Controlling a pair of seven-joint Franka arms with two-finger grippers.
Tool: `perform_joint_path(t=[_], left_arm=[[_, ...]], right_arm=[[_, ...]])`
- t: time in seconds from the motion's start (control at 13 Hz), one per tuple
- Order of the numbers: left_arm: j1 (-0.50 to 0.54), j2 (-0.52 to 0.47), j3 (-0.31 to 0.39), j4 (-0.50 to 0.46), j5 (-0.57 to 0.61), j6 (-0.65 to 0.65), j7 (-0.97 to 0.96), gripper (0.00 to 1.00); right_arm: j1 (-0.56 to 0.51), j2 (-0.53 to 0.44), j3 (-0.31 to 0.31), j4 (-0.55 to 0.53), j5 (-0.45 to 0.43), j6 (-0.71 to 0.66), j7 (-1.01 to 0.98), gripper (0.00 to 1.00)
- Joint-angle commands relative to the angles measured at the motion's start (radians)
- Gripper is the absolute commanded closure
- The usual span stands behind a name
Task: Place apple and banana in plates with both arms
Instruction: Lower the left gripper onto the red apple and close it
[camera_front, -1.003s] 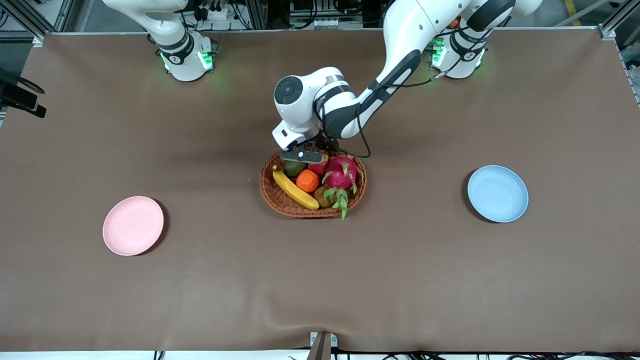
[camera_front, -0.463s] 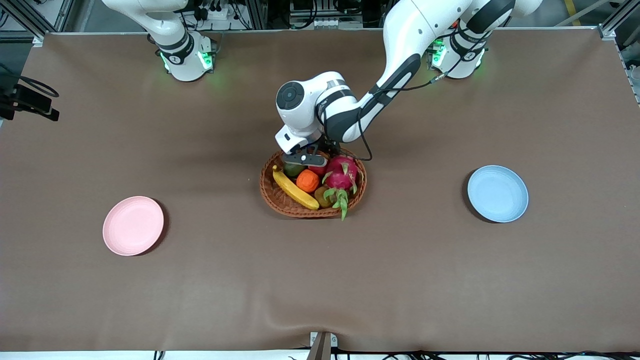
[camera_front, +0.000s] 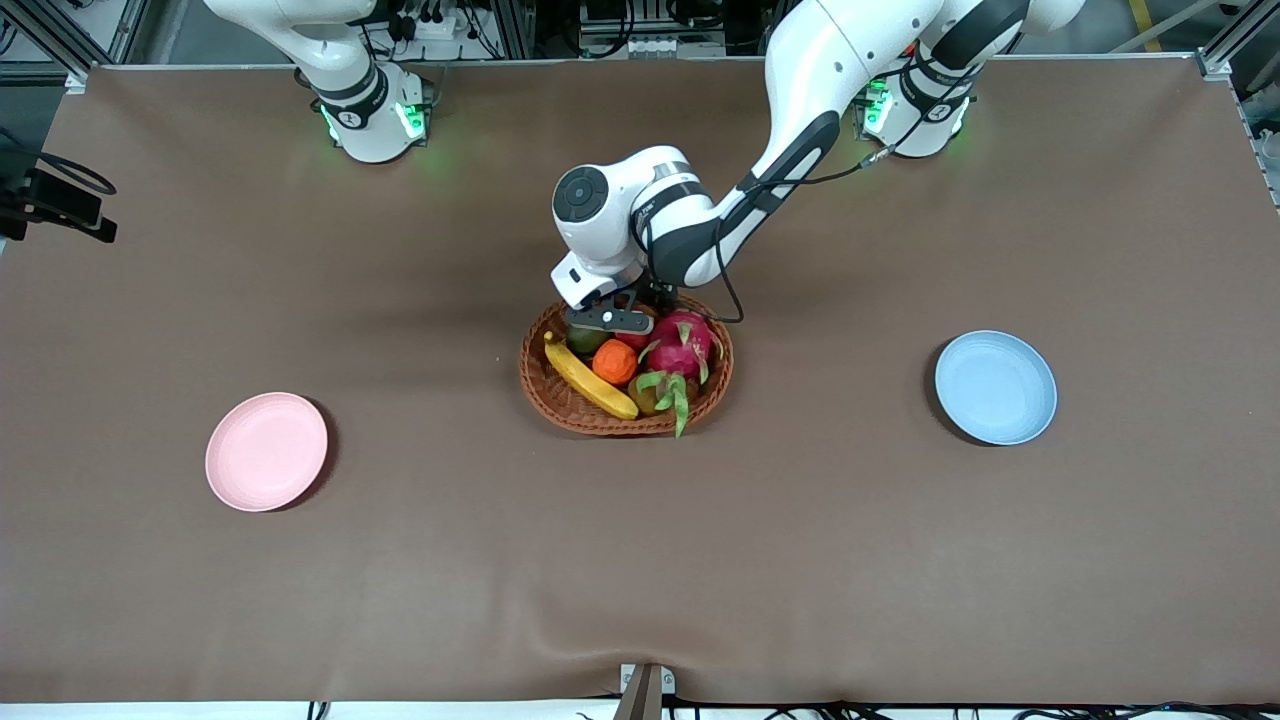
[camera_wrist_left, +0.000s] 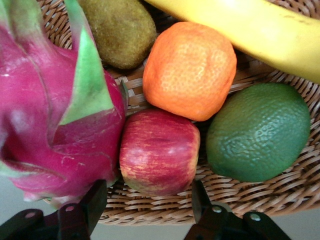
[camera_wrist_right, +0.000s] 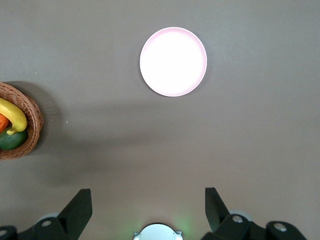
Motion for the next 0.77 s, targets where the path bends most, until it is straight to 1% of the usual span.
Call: perform_joint_path(t=[0.0, 0.46, 0.62, 0.69], left_arm=[[-0.005, 0.004, 0.000, 0.007, 0.010, 0.013, -0.020, 0.23], [-0.010, 0.036, 0.000, 0.007, 0.014, 0.046, -0.017, 0.26], [-0.006, 0.043, 0.000, 0.007, 0.013, 0.081, -0.018, 0.34], [-0.004, 0.040, 0.000, 0.007, 0.014, 0.081, -0.017, 0.48]], right_arm=[[-0.018, 0.001, -0.003, 0.019, -0.011, -0.008, -0.017, 0.00], [-0.022, 0.001, -0.003, 0.012, -0.013, -0.010, -0.019, 0.00], [-0.013, 0.001, -0.002, 0.016, -0.016, -0.010, -0.019, 0.00], [-0.013, 0.003, 0.000, 0.016, -0.020, -0.012, -0.016, 0.00]])
